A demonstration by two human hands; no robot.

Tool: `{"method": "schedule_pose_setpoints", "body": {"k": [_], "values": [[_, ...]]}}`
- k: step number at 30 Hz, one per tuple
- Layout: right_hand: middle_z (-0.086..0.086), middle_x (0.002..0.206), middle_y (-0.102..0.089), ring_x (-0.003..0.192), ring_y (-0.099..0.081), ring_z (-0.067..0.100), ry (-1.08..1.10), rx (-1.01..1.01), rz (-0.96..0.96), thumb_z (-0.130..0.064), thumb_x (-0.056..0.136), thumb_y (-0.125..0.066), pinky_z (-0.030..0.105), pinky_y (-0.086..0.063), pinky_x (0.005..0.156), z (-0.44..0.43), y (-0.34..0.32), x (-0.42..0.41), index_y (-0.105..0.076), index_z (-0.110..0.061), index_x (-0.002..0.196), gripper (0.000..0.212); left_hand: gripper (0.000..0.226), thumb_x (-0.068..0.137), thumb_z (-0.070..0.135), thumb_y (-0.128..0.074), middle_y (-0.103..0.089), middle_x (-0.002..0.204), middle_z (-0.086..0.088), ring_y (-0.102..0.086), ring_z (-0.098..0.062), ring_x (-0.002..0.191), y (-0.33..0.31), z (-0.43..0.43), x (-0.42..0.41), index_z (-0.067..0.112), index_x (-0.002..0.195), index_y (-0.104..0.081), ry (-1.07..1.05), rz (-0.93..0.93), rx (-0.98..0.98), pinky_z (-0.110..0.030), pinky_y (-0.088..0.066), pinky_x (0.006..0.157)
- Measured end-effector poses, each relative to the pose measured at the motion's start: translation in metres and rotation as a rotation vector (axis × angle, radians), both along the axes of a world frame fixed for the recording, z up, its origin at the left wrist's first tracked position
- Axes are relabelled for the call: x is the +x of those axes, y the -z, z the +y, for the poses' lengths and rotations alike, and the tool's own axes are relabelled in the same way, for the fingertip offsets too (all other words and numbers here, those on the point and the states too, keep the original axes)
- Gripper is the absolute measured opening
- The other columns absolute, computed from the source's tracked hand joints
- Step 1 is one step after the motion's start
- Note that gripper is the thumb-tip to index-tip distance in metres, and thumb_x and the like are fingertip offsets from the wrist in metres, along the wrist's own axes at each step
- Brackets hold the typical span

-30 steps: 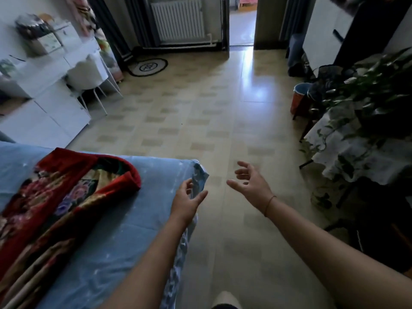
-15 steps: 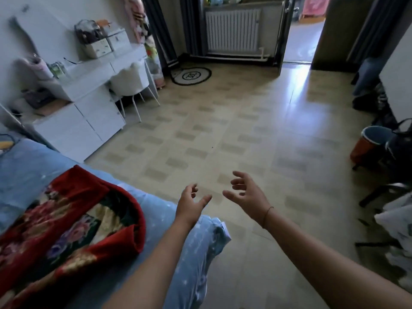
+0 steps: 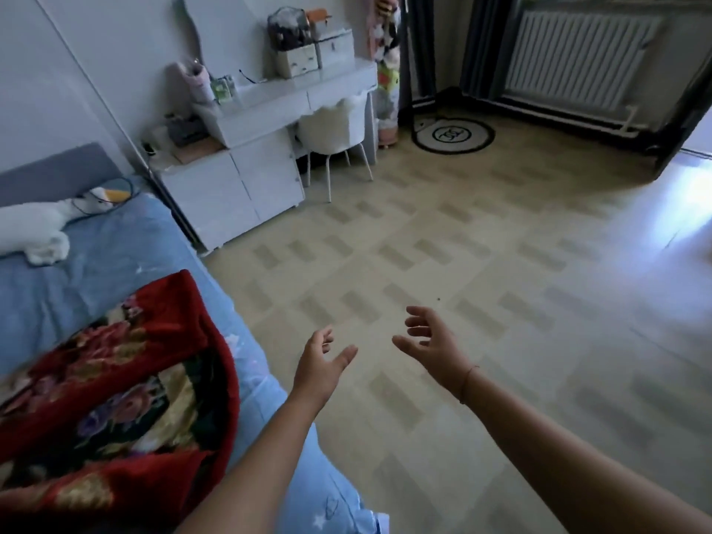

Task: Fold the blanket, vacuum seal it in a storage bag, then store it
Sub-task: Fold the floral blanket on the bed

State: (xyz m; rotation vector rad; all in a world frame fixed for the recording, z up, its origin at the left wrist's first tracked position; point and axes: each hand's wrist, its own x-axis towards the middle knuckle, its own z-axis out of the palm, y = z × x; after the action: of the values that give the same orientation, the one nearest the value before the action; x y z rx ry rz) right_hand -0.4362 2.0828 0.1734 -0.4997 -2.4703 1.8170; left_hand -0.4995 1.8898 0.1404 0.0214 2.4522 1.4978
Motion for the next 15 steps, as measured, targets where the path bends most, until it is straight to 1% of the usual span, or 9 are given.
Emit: {"method": "schedule_pose_setpoints", "body": {"k": [4, 8, 12, 15], "values": [[-0.001, 0.115, -0.057, 0.105, -0.056, 0.010, -0.176, 0.000, -0.028, -0.026, 0.082, -0.072, 0.032, -0.047, 0.098, -0.005, 0.008, -0.086, -0.046, -0.019, 0.132, 0.057, 0.063, 0.087, 0.028, -0.072, -0.050, 0.139, -0.003, -0.048, -0.016, 0.124, 0.007, -0.018, -0.042, 0.012, 0.140, -0.042, -0.199, -0.044, 0.008, -0.022, -0.035, 0.096], [-0.004, 0.114, -0.058, 0.105, -0.057, 0.009, -0.376, -0.002, -0.041, -0.028, 0.081, -0.074, 0.031, -0.048, 0.096, -0.042, 0.025, -0.170, -0.048, -0.022, 0.130, 0.056, 0.064, 0.086, 0.028, -0.072, -0.051, 0.137, -0.002, -0.048, -0.017, 0.126, 0.019, -0.049, -0.090, 0.013, 0.141, -0.043, -0.374, -0.072, 0.023, -0.023, -0.035, 0.098], [-0.008, 0.112, -0.057, 0.105, -0.056, 0.006, -0.526, -0.033, -0.058, -0.029, 0.080, -0.074, 0.033, -0.048, 0.097, -0.085, 0.040, -0.245, -0.047, -0.030, 0.123, 0.051, 0.060, 0.085, 0.026, -0.074, -0.052, 0.135, -0.004, -0.050, -0.017, 0.120, 0.033, -0.086, -0.138, 0.013, 0.137, -0.046, -0.524, -0.103, 0.024, -0.024, -0.036, 0.095], [-0.008, 0.112, -0.058, 0.105, -0.057, 0.007, -0.637, -0.032, -0.075, -0.029, 0.080, -0.074, 0.030, -0.048, 0.095, -0.119, 0.044, -0.296, -0.048, -0.031, 0.120, 0.048, 0.057, 0.086, 0.021, -0.073, -0.054, 0.131, -0.002, -0.050, -0.014, 0.115, 0.033, -0.115, -0.168, 0.012, 0.136, -0.047, -0.633, -0.126, 0.019, -0.023, -0.037, 0.094]]}}
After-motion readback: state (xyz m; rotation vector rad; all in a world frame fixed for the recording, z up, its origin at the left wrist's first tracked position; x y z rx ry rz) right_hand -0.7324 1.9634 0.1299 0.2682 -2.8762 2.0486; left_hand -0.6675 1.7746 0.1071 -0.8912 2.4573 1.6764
